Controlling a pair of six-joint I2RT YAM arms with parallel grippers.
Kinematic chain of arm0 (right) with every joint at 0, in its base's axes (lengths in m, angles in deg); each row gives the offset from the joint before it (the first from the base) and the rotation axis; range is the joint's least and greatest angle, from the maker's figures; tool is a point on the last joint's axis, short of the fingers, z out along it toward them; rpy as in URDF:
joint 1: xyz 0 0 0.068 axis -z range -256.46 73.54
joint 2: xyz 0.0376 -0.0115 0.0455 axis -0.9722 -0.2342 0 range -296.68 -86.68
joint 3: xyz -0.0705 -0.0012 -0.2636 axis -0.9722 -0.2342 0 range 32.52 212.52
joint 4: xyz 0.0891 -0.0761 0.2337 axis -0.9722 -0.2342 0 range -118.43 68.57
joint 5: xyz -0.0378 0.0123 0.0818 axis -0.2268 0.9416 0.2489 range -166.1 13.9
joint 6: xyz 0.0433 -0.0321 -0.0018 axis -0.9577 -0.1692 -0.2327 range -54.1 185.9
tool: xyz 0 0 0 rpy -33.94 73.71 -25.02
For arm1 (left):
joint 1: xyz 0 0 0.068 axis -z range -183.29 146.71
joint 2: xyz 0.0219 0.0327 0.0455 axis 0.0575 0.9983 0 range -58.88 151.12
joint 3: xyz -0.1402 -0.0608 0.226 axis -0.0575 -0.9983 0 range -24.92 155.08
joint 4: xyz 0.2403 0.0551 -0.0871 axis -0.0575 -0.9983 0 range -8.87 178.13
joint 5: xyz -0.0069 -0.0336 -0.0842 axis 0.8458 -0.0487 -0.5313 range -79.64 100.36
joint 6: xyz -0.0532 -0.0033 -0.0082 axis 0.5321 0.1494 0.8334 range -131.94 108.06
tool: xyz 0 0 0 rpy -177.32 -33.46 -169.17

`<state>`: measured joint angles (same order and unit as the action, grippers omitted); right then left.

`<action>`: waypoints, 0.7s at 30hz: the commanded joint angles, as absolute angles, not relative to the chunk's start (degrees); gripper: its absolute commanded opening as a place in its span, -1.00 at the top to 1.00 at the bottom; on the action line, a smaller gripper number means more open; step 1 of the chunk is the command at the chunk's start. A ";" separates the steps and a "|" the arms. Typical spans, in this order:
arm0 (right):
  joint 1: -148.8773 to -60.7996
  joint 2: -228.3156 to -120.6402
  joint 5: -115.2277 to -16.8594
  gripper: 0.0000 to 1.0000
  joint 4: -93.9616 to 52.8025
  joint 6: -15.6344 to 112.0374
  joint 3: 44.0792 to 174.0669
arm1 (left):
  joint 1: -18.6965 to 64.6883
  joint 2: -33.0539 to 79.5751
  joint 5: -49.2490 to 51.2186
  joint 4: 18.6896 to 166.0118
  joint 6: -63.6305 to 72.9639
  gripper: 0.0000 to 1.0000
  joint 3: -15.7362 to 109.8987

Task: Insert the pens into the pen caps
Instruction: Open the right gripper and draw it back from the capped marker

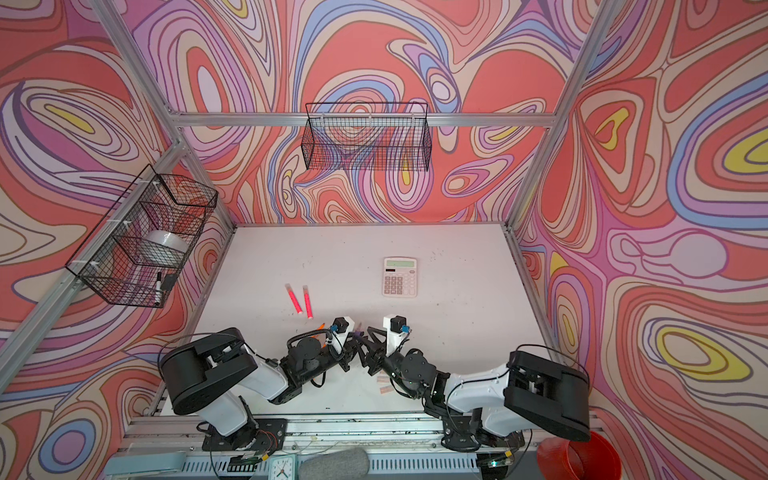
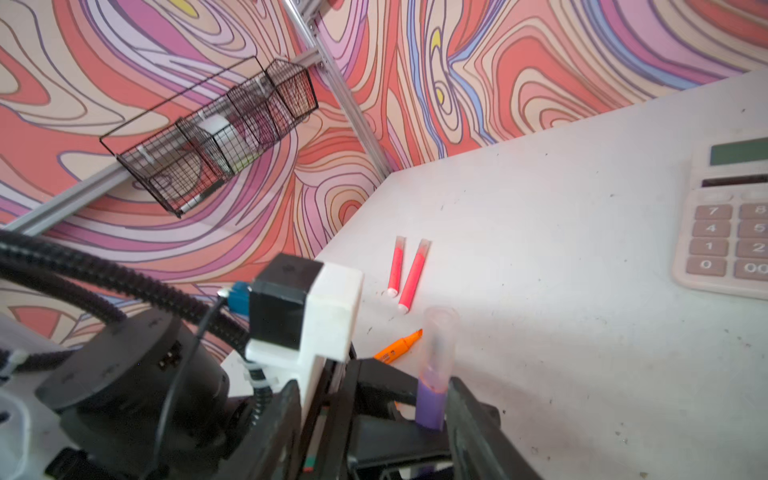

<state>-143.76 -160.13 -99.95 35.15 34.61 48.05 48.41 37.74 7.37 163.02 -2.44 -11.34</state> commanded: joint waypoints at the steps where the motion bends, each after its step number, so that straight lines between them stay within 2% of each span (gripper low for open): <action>1: -143.87 -156.35 -106.34 0.10 20.66 32.71 51.54 | 48.22 40.32 6.84 166.40 -5.07 1.00 -9.46; 3: -143.26 -154.78 -107.12 0.18 16.77 31.85 52.75 | 48.22 41.66 6.82 166.47 -5.56 1.00 -8.58; 7: -141.10 -152.88 -109.44 0.22 11.22 28.44 53.94 | 48.22 43.28 6.83 166.49 -6.00 1.00 -7.27; 9: -137.34 -152.92 -106.96 0.27 6.39 25.10 55.45 | 48.21 43.81 6.76 166.45 -6.13 1.00 -6.86; 11: -132.23 -153.99 -100.48 0.32 5.40 22.43 55.94 | 48.30 44.42 6.59 166.52 -6.08 1.00 -6.49; 13: -129.37 -155.82 -95.45 0.32 7.99 22.46 55.98 | 48.30 45.11 6.40 166.50 -6.18 1.00 -6.16; 16: -129.30 -158.33 -93.88 0.23 7.98 24.20 58.14 | 48.33 46.75 6.17 166.50 -6.49 1.00 -5.31; 21: -129.13 -161.65 -92.41 0.25 10.07 24.53 59.39 | 48.39 48.36 6.44 166.54 -6.50 1.00 -4.49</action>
<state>-129.38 -160.37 -94.86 9.49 24.45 57.93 48.41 47.73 6.94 163.13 -5.57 -5.37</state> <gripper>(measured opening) 0.384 0.177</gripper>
